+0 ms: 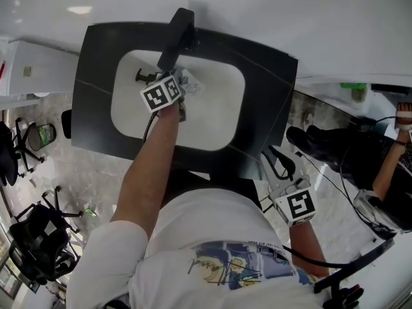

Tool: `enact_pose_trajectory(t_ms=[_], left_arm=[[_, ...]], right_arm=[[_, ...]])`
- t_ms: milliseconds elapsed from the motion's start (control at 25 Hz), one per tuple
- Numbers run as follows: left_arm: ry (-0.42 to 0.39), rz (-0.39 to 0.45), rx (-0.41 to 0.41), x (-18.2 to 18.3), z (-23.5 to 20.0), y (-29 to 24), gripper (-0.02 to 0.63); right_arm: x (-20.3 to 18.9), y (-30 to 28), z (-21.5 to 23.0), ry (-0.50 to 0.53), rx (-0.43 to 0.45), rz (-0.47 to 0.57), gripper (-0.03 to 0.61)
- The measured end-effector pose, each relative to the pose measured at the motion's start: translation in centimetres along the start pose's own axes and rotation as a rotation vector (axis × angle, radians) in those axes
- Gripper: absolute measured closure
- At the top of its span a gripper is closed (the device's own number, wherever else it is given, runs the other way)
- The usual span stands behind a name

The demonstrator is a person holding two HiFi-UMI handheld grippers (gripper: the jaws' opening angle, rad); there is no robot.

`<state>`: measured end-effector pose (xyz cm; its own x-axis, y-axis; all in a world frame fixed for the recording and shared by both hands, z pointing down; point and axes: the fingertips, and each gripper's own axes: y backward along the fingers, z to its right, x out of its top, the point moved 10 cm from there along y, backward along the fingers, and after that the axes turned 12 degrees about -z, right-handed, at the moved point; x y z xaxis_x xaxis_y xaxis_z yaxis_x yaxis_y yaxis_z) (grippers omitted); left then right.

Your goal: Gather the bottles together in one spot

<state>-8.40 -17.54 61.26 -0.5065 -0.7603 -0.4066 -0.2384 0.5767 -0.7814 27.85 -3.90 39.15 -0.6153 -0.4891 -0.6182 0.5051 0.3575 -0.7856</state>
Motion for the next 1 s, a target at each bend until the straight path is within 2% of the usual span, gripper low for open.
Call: enact_pose_trajectory(t_ms=[240, 360, 600, 720, 1000], left_arm=[[0.066, -0.015, -0.02, 0.2, -1.1, -0.8, 0.436], [0.087, -0.029, -0.05, 0.3, -0.9, -1.3, 0.464], [0.031, -0.065, -0.071, -0.8, 0.3, -1.1, 0.426], [0.009, -0.052, -0.064, -1.8, 0.1, 0.3, 0.426], [0.049, 0.014, -0.011, -0.8, -3.2, 3.2, 0.427]], right_arm=[[-0.1, 0.0, -0.3, -0.015, 0.012, -0.006, 0.497], [-0.3, 0.0, -0.4, -0.024, 0.018, -0.008, 0.497], [-0.5, 0.0, 0.0, -0.041, 0.013, 0.001, 0.497], [-0.1, -0.1, -0.2, -0.041, 0.017, 0.009, 0.497], [0.9, -1.2, -1.5, -0.033, 0.034, 0.007, 0.497]])
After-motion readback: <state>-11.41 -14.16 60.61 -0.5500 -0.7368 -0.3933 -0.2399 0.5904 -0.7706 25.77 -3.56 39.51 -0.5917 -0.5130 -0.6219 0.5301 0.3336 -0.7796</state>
